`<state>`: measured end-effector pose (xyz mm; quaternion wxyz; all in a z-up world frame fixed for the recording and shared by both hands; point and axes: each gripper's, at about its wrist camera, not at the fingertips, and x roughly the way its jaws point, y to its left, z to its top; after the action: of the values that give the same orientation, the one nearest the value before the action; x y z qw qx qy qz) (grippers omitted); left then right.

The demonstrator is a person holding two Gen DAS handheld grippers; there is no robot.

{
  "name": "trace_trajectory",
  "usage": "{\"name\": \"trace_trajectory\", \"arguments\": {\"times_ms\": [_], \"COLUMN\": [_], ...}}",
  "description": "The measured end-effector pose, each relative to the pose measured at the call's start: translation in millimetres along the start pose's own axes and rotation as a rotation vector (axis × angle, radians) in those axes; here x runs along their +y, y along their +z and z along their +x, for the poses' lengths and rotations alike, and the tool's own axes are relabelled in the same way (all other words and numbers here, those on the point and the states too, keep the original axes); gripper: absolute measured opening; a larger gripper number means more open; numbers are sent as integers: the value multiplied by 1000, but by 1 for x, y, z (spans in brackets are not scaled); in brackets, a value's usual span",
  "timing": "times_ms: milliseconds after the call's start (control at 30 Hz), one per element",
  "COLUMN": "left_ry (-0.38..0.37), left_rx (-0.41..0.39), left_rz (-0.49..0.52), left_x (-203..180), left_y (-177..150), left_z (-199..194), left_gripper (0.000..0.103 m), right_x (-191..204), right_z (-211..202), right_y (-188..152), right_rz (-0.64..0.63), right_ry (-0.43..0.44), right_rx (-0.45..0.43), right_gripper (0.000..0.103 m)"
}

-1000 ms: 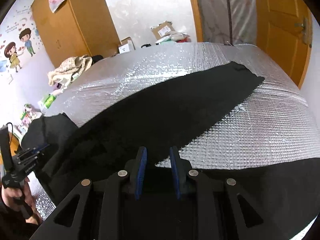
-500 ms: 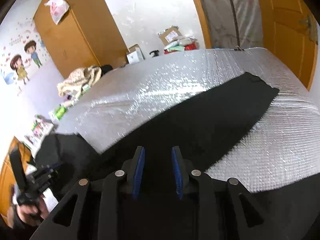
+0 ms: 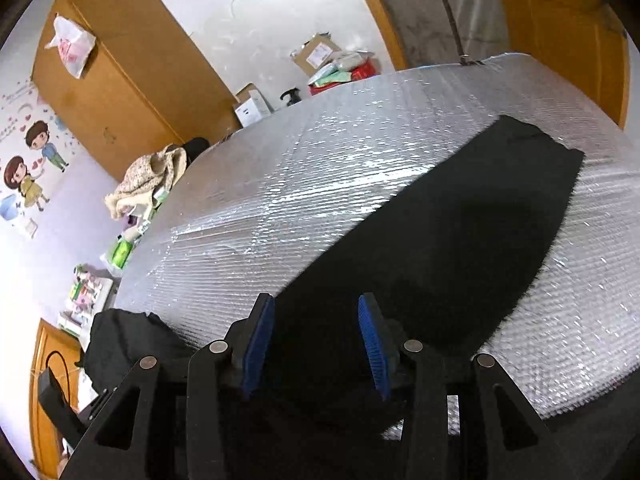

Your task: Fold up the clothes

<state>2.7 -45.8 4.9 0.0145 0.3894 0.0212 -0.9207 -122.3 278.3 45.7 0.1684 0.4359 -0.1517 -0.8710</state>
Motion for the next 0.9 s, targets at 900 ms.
{"name": "trace_trajectory", "arguments": {"times_ms": [900], "left_ry": [-83], "left_rx": [-1], "left_rz": [-57], "left_x": [13], "left_y": [1], "left_z": [-2], "left_gripper": [15], "right_x": [27], "right_z": [-28], "right_y": [11], "right_rz": [-41], "right_ry": [55], "right_rx": [-172], "right_gripper": [4]}}
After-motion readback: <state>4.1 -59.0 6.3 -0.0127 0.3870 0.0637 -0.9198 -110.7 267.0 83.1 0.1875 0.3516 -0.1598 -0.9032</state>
